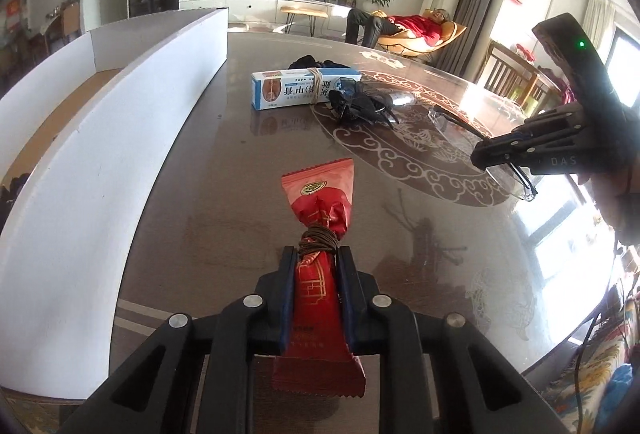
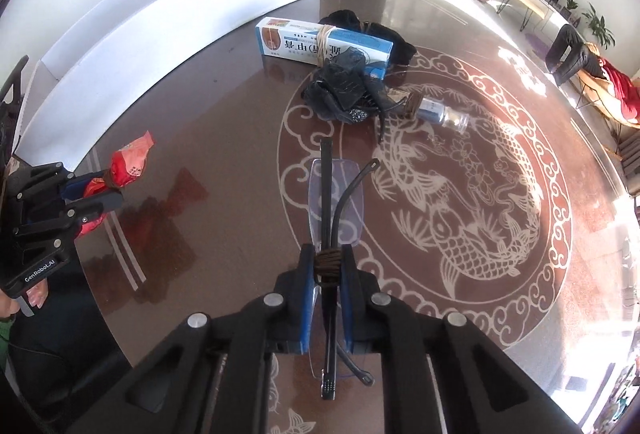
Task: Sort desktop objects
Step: 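Carry candy and glasses into the cardboard bin and release both, then bring both tools back over the table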
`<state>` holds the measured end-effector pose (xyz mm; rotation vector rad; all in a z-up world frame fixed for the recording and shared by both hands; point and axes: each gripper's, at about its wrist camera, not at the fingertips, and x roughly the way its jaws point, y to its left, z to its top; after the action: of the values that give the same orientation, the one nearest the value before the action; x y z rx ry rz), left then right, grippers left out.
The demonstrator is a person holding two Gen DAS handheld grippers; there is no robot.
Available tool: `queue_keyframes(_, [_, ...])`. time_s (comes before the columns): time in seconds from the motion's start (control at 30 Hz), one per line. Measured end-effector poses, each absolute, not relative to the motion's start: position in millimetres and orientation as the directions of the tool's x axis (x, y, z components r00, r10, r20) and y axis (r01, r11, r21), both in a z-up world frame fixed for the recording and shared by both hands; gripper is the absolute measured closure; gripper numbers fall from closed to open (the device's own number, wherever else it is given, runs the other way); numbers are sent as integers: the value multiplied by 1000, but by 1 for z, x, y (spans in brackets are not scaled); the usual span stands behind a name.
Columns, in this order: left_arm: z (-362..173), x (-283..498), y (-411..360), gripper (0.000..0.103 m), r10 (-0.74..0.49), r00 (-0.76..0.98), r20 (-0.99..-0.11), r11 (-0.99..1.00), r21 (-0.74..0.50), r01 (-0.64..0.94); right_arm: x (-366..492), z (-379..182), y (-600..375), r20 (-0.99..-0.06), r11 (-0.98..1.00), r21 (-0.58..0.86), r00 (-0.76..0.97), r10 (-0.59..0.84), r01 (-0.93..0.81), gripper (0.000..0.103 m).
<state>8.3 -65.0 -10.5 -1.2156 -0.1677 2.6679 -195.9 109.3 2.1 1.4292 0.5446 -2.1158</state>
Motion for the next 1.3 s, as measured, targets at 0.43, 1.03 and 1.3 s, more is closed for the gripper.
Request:
queue_keyframes(0.43, [100,-4,-240,84,35,-724,-689,-977,-178,121,-204,126,-54,-791,-635,104,-324,-519,765,90])
queue_keyframes(1.03, [36,-6,-323,42,-153,-586,-796,-935,-76,346,-213,47,-229,-802,-559,79,-281,-527,825,51])
queue_keyframes(1.3, [78,19,-236,29,-32,-706,-708,-983,-107,152,-190,62,-70,-669,-656,-14,-495,-555,754,5])
